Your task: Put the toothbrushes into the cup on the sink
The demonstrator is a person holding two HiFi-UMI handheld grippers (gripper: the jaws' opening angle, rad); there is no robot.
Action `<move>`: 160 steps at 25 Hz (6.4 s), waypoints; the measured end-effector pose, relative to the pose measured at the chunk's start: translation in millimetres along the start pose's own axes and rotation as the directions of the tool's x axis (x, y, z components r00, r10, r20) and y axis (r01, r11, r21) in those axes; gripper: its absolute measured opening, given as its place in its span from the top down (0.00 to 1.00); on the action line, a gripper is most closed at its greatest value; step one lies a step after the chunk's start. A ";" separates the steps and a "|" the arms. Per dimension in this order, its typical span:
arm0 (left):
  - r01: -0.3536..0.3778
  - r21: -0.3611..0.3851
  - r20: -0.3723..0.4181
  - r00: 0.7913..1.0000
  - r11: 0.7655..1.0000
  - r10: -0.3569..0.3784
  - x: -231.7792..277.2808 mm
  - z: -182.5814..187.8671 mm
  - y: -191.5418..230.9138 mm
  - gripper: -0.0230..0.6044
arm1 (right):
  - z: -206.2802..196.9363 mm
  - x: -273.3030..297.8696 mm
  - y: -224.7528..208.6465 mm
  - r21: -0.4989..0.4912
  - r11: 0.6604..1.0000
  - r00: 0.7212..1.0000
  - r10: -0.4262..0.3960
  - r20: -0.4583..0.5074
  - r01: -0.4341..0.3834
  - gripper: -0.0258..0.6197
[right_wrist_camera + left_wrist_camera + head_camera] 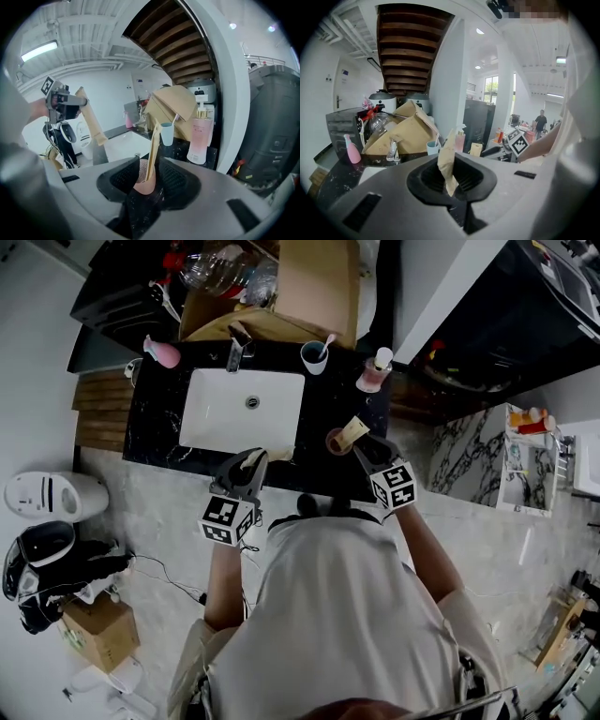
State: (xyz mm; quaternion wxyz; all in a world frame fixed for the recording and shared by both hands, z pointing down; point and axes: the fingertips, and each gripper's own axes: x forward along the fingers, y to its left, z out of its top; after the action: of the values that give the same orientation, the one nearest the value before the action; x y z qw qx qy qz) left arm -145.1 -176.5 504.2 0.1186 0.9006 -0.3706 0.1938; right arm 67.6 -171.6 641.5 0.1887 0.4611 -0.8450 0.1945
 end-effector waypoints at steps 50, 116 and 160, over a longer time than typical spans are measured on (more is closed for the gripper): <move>0.420 0.277 -0.246 0.900 0.864 -0.359 161.2 -32.7 -113.4 0.90 | -26.7 -100.8 -42.0 0.215 0.940 0.962 -0.274 0.007 0.266 0.88; 0.168 0.077 -0.102 0.982 0.983 -0.159 92.3 -33.6 -59.5 0.80 | 47.4 -127.9 -17.2 0.152 0.970 0.965 -0.215 0.149 0.192 0.88; 0.035 -0.049 0.090 0.995 0.998 -0.031 10.5 -5.5 -45.6 0.95 | 89.9 -155.1 30.5 0.063 0.989 0.947 -0.145 0.285 0.132 0.91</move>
State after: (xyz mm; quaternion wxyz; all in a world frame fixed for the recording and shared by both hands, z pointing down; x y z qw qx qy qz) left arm -107.1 -149.3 510.5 0.1277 0.9110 -0.3654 0.1422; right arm 107.2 -92.2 482.7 0.0664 0.5468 -0.8245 0.1295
